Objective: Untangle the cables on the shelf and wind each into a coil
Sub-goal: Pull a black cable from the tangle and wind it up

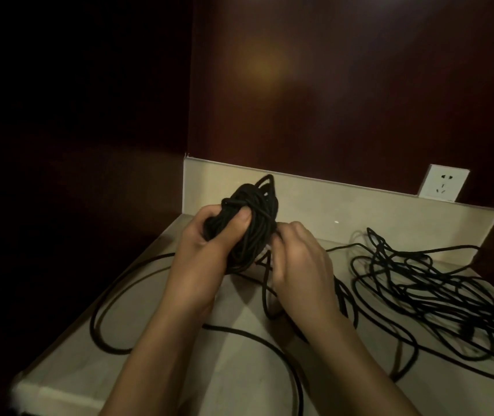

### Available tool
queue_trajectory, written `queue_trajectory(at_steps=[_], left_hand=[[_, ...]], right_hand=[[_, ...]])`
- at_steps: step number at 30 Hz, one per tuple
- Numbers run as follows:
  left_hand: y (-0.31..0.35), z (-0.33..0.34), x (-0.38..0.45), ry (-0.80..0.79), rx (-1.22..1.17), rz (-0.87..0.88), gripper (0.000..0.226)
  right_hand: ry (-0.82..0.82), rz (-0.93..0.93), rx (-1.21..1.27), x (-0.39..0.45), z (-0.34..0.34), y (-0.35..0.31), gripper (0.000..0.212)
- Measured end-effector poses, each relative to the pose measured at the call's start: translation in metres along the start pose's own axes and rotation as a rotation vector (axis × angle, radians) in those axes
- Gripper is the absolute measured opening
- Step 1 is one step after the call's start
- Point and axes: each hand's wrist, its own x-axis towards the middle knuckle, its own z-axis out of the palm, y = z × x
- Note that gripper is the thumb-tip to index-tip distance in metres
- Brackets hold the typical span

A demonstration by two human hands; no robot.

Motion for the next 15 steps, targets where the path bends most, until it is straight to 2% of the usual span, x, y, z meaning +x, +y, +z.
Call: queue_trajectory(at_steps=[3,6,8,9,11,12,15], left_hand=[[-0.006,0.001,-0.004,-0.006,0.098,0.104,0.009],[-0.007,0.002,-0.002,0.012,0.133,0.185,0.003],[-0.010,0.004,0.004,0.072,0.201,0.278,0.002],[-0.012,0.005,0.007,0.095,0.253,0.323,0.005],[-0.017,0.005,0.010,0.122,0.386,0.405,0.010],[-0.020,0.004,0.011,0.141,0.451,0.439,0.010],[-0.017,0.001,0.012,0.200,0.623,0.535,0.013]], right_hand=[[-0.186,0.243,0.320,0.004,-0.004,0.004,0.036],[-0.563,0.579,0.708,0.015,-0.018,0.007,0.043],[-0.804,0.696,0.931,0.021,-0.023,0.009,0.043],[-0.858,0.723,1.005,0.022,-0.024,0.011,0.045],[-0.879,0.697,1.003,0.018,-0.029,0.008,0.043],[-0.866,0.645,0.927,0.014,-0.031,0.005,0.037],[-0.685,0.470,0.536,-0.001,-0.034,0.006,0.015]])
